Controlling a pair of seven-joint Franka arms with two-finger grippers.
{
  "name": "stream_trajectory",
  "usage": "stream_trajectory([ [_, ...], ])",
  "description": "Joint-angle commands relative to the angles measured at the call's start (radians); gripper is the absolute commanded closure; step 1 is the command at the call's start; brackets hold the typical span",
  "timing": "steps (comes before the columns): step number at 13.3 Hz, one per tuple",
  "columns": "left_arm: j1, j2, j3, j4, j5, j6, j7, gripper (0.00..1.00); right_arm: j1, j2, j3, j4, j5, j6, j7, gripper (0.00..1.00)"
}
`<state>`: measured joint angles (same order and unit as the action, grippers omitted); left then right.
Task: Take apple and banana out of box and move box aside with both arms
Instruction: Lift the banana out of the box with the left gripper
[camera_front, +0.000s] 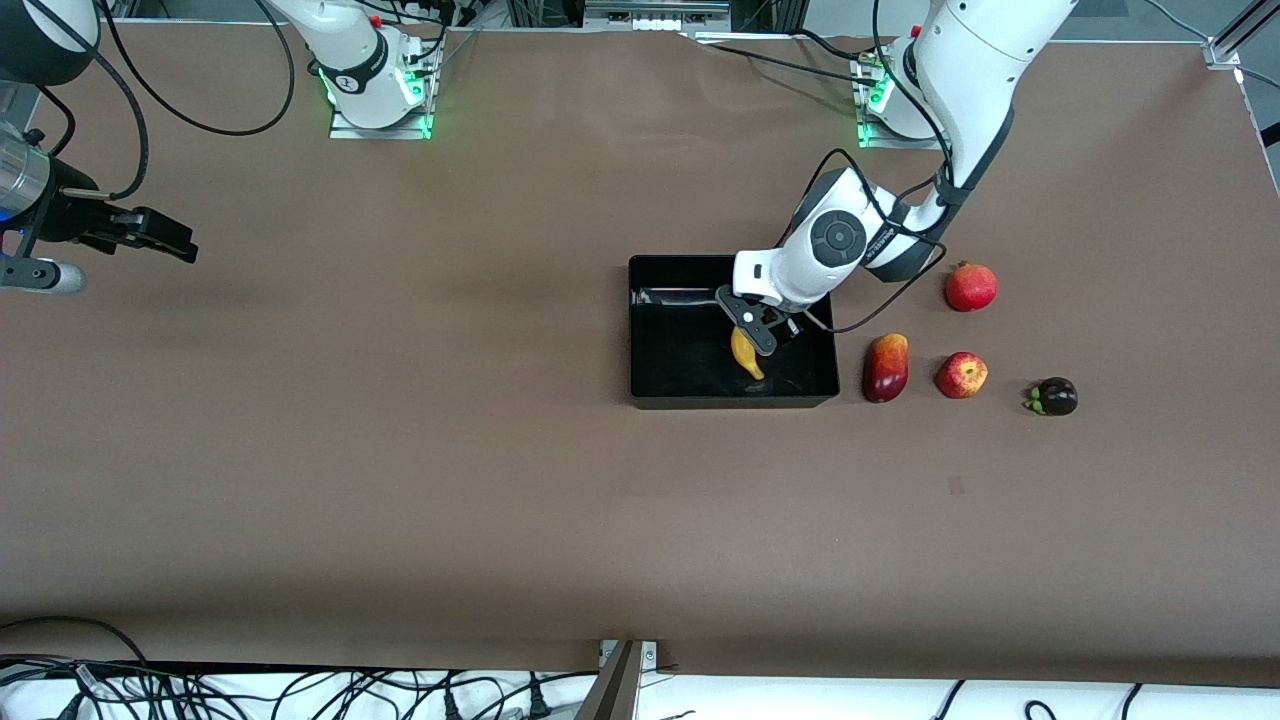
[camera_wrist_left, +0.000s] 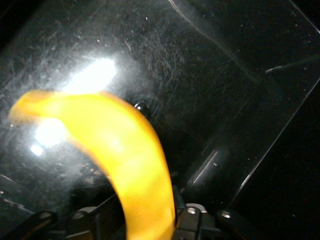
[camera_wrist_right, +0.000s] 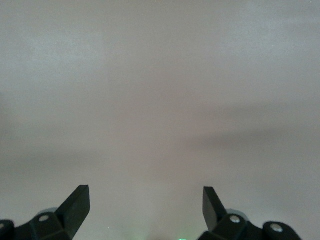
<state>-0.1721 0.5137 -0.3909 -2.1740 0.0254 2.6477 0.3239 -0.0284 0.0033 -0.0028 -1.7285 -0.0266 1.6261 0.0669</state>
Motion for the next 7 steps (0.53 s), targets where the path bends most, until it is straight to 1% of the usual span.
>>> stream_trajectory([
  [1, -0.004, -0.049, 0.017, 0.003, 0.01, -0.018, -0.012, 1.0, -0.01, -0.006, 0.009, 0.001, -0.009, -0.009, 0.005, 0.0],
  [3, 0.005, -0.125, 0.004, 0.006, 0.004, -0.127, -0.084, 1.0, -0.01, -0.006, 0.009, 0.001, -0.007, -0.009, 0.002, 0.0],
  [5, 0.011, -0.217, -0.028, 0.023, -0.013, -0.251, -0.094, 1.0, -0.01, -0.006, 0.009, 0.001, -0.007, -0.009, 0.005, 0.0],
  [7, 0.037, -0.291, -0.048, 0.069, -0.117, -0.418, -0.091, 1.0, -0.008, -0.006, 0.011, 0.003, -0.007, -0.008, 0.005, 0.0],
])
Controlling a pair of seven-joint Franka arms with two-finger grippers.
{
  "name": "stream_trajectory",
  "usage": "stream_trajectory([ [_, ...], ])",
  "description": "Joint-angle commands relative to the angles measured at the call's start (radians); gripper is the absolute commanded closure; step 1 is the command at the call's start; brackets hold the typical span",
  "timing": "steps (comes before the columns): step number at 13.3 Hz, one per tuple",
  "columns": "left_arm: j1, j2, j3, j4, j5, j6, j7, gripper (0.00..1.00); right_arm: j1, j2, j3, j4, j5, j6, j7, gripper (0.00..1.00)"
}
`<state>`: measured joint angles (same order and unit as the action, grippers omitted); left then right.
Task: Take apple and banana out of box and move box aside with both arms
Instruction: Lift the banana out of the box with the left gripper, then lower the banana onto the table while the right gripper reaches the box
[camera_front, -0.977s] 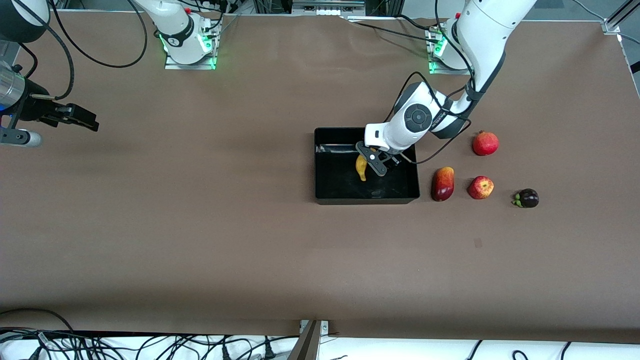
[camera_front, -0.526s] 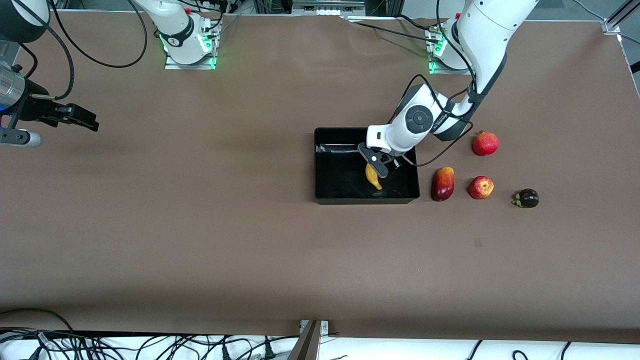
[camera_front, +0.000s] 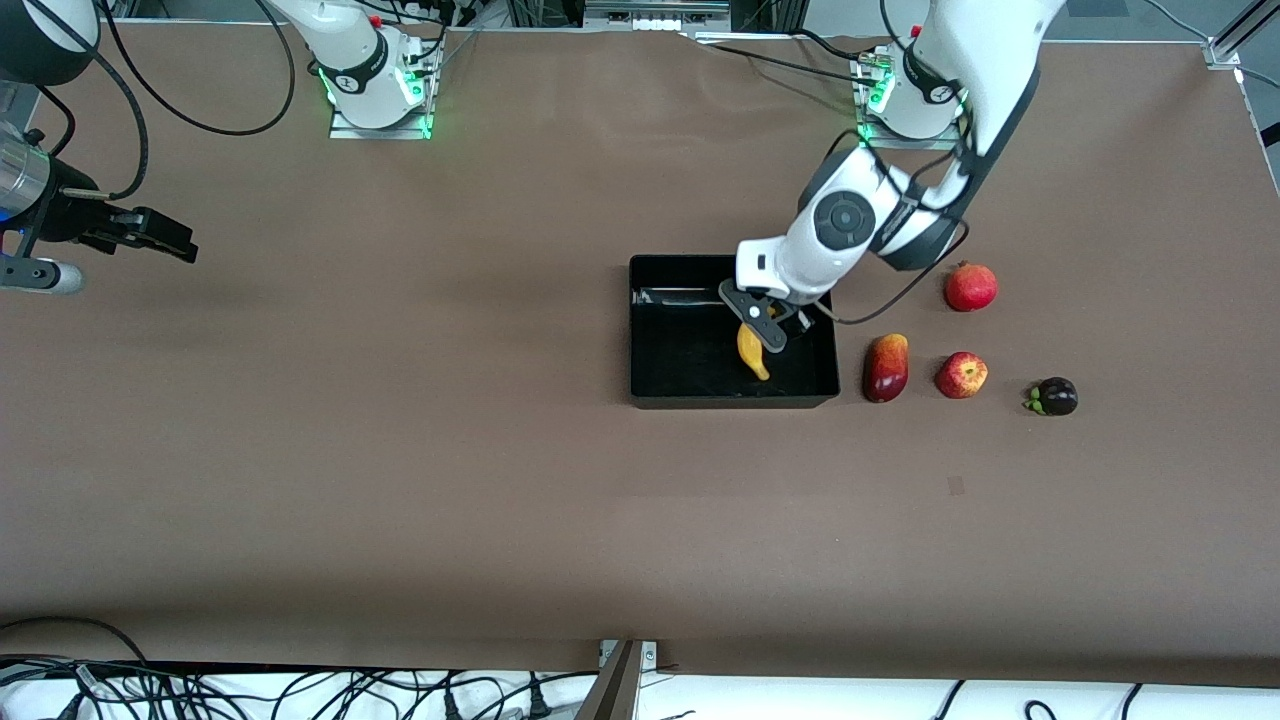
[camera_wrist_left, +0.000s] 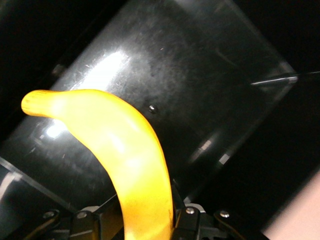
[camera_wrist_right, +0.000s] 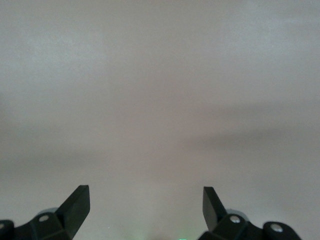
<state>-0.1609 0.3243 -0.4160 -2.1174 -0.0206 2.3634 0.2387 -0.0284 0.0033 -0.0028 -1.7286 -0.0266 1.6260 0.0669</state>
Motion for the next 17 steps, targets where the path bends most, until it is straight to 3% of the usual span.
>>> stream_trajectory([
  [1, 0.046, -0.131, -0.023, 0.042, -0.096, -0.213, 0.001, 1.0, -0.008, -0.006, 0.012, 0.003, -0.009, -0.008, -0.007, 0.0],
  [3, 0.107, -0.143, -0.018, 0.111, -0.098, -0.341, 0.02, 1.0, 0.01, -0.003, 0.021, 0.018, -0.003, -0.011, -0.004, 0.0],
  [6, 0.223, -0.093, 0.014, 0.143, -0.084, -0.343, 0.166, 1.0, 0.066, 0.023, 0.026, 0.041, 0.002, -0.086, 0.001, 0.0],
  [9, 0.338, 0.069, 0.037, 0.275, 0.014, -0.275, 0.392, 1.0, 0.128, 0.088, 0.027, 0.072, 0.121, -0.072, -0.01, 0.0],
  [11, 0.383, 0.187, 0.042, 0.358, 0.056, -0.201, 0.516, 1.0, 0.207, 0.177, 0.049, 0.114, 0.152, -0.068, 0.008, 0.0],
  [15, 0.377, 0.433, 0.106, 0.591, 0.129, -0.135, 0.675, 1.0, 0.413, 0.338, 0.061, 0.202, 0.163, 0.075, 0.233, 0.0],
  [17, 0.356, 0.479, 0.124, 0.614, 0.186, -0.081, 0.688, 1.0, 0.534, 0.406, 0.061, 0.202, 0.16, 0.188, 0.376, 0.0],
])
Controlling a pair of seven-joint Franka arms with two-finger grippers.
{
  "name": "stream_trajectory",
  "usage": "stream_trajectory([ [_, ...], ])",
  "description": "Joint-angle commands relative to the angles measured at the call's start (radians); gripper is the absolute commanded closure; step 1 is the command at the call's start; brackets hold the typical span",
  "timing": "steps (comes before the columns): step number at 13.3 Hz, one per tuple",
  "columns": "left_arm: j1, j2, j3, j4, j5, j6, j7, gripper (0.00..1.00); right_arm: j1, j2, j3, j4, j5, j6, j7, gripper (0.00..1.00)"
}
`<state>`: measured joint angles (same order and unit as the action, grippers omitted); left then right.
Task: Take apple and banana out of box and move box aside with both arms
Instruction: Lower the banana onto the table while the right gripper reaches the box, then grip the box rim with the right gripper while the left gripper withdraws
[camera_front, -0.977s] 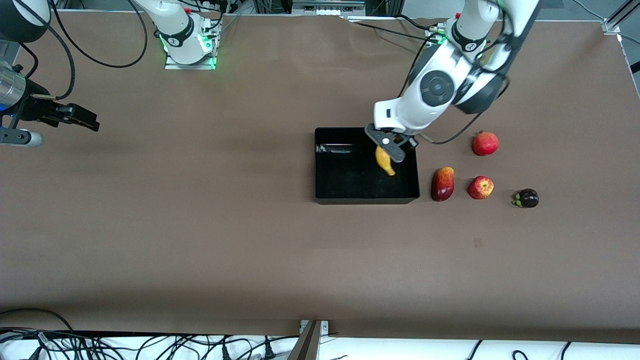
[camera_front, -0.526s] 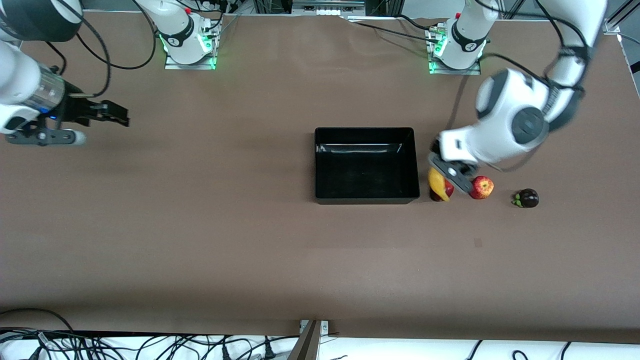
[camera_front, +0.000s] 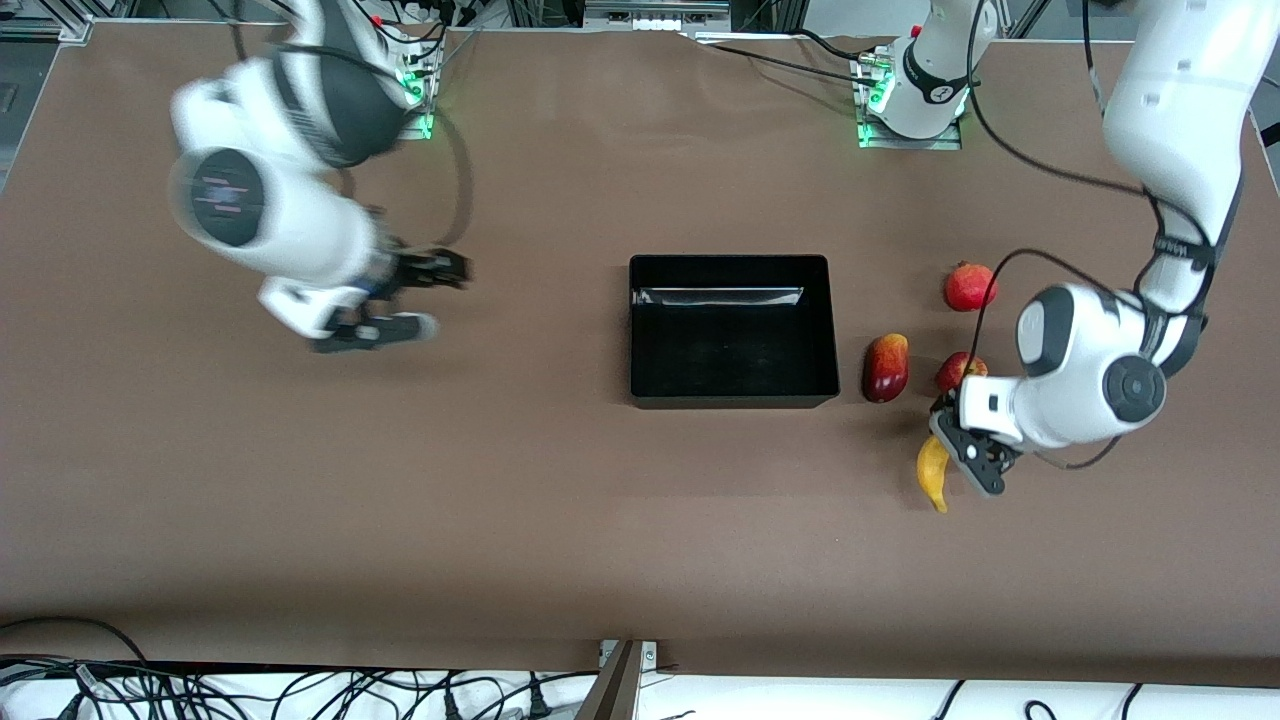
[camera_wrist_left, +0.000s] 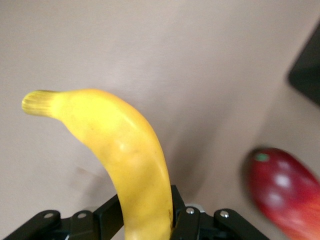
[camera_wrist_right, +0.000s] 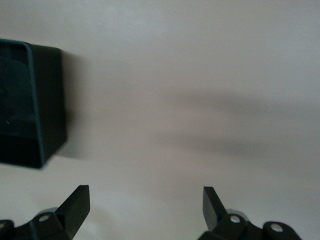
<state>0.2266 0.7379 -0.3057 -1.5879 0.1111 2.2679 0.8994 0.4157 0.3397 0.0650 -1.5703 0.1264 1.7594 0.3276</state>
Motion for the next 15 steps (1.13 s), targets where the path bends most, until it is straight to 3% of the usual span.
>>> stream_trajectory([
  [1, -0.038, 0.075, 0.014, 0.079, 0.071, 0.048, 0.027, 1.0, 0.127, 0.103, -0.007, 0.044, 0.007, 0.105, 0.178, 0.0],
  [2, -0.041, 0.074, 0.016, 0.075, 0.073, 0.05, 0.021, 0.83, 0.158, 0.131, -0.007, 0.044, 0.004, 0.15, 0.221, 0.0],
  [3, -0.041, 0.068, 0.016, 0.06, 0.065, 0.047, 0.015, 0.01, 0.175, 0.166, -0.007, 0.044, 0.007, 0.194, 0.232, 0.0],
  [6, -0.036, -0.016, 0.022, 0.006, 0.061, 0.02, 0.013, 0.0, 0.236, 0.215, -0.007, 0.044, 0.003, 0.346, 0.347, 0.0],
  [8, -0.03, -0.159, 0.022, -0.029, 0.061, -0.051, 0.012, 0.0, 0.261, 0.269, -0.007, 0.044, -0.002, 0.42, 0.361, 0.02],
  [9, -0.029, -0.245, 0.022, -0.053, 0.061, -0.091, 0.012, 0.0, 0.282, 0.292, -0.007, 0.044, -0.004, 0.437, 0.361, 0.1],
  [10, -0.029, -0.341, 0.022, -0.069, 0.061, -0.178, 0.007, 0.0, 0.293, 0.314, -0.008, 0.044, -0.005, 0.452, 0.361, 0.27],
  [12, -0.029, -0.507, 0.022, -0.075, 0.061, -0.315, -0.098, 0.0, 0.296, 0.349, -0.008, 0.042, -0.005, 0.459, 0.361, 0.78],
  [13, -0.029, -0.587, 0.02, -0.089, 0.059, -0.356, -0.194, 0.0, 0.304, 0.363, -0.008, 0.042, -0.005, 0.46, 0.361, 0.97],
  [15, -0.029, -0.699, 0.019, -0.098, 0.007, -0.466, -0.348, 0.0, 0.304, 0.372, -0.008, 0.041, -0.005, 0.47, 0.354, 1.0],
])
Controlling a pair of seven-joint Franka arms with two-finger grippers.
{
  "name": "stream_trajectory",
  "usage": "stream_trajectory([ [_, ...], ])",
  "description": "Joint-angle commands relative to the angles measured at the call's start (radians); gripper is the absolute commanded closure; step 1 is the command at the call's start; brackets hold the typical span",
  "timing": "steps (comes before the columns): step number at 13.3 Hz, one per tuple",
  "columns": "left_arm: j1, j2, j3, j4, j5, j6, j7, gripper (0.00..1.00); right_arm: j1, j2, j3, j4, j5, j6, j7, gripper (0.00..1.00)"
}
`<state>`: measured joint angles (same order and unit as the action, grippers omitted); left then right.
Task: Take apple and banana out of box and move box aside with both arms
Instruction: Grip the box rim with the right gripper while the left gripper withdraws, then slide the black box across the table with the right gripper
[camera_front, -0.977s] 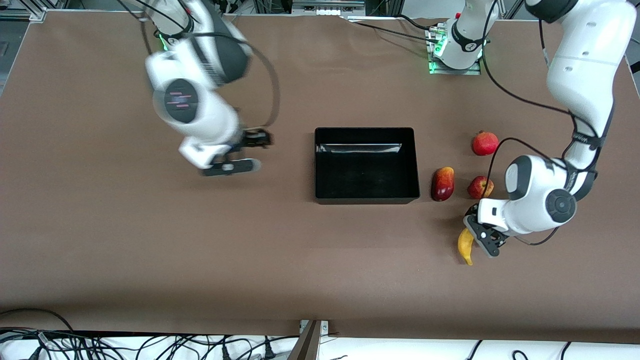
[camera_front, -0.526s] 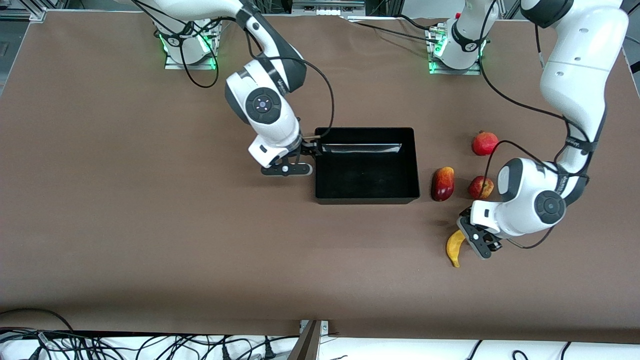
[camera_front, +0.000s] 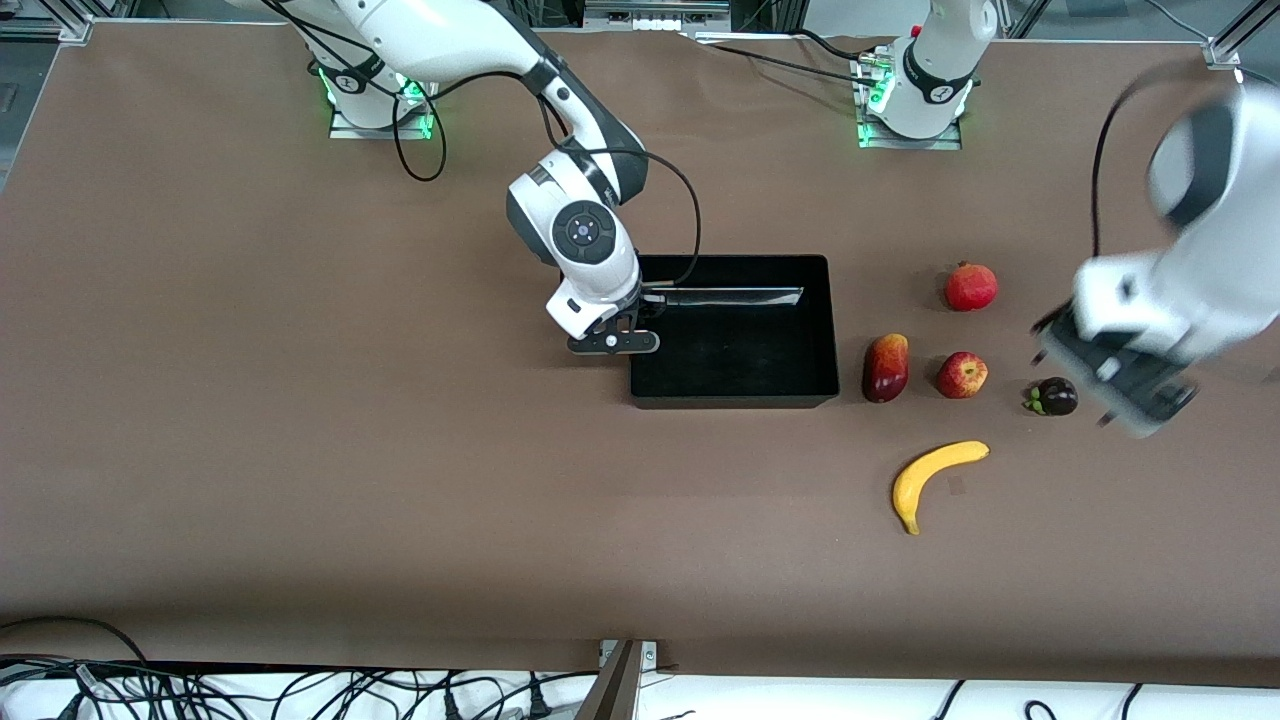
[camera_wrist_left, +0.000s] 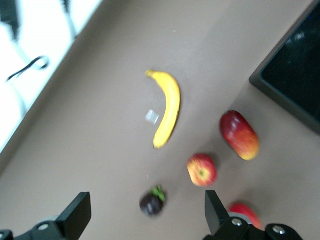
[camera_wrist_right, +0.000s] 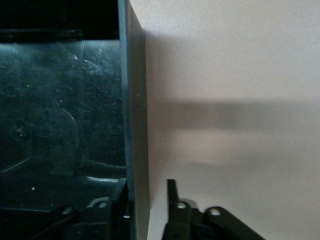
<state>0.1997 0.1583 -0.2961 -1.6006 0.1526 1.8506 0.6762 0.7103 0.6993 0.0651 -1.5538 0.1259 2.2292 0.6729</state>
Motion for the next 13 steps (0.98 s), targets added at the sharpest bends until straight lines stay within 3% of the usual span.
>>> stream_trajectory([
  [1, 0.001, -0.158, 0.012, -0.081, -0.1, -0.114, -0.217, 0.0, 0.008, 0.011, -0.01, 0.024, -0.005, -0.002, 0.007, 1.0],
  [4, 0.004, -0.221, 0.048, -0.091, -0.168, -0.273, -0.476, 0.0, -0.04, -0.021, -0.016, 0.014, 0.001, -0.031, -0.016, 1.0],
  [9, 0.01, -0.243, 0.075, -0.122, -0.197, -0.291, -0.506, 0.0, -0.265, -0.226, -0.033, 0.012, 0.017, -0.354, -0.203, 1.0],
  [11, 0.01, -0.243, 0.08, -0.124, -0.197, -0.292, -0.506, 0.0, -0.328, -0.276, -0.085, 0.014, 0.017, -0.445, -0.284, 1.0],
  [13, 0.01, -0.243, 0.081, -0.122, -0.197, -0.291, -0.506, 0.0, -0.341, -0.309, -0.178, 0.009, 0.015, -0.514, -0.346, 1.0],
])
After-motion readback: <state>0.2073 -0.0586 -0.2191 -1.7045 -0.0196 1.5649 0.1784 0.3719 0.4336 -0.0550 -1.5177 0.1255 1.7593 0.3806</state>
